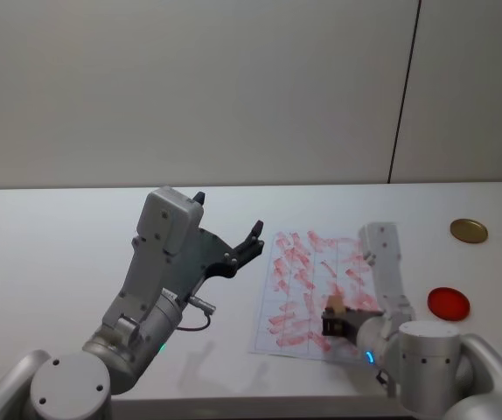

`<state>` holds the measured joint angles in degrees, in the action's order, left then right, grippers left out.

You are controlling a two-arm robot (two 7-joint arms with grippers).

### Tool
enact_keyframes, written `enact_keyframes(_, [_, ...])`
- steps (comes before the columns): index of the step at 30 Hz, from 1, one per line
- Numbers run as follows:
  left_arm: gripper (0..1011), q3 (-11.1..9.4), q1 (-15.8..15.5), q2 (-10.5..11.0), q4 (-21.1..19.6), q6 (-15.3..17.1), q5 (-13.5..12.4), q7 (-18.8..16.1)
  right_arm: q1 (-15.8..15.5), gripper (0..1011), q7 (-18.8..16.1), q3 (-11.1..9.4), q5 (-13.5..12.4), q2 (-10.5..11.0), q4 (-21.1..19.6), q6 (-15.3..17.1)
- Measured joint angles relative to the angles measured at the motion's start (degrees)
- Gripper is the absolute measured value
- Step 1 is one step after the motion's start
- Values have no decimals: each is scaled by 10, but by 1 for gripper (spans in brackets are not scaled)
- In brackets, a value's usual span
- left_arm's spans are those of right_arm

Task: Use the one hand to pick up the stamp and affix it onto the A4 paper.

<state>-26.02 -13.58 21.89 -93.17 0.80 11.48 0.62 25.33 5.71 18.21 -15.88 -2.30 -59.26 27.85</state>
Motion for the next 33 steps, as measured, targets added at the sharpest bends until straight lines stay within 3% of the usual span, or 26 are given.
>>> enact_keyframes(11, [993,0,0,0,0,0,0,0,3,220,-5,11,5,-11,13,10])
enact_keyframes(33, [993,0,0,0,0,0,0,0,14,221,-4,8,2,-20,37,24])
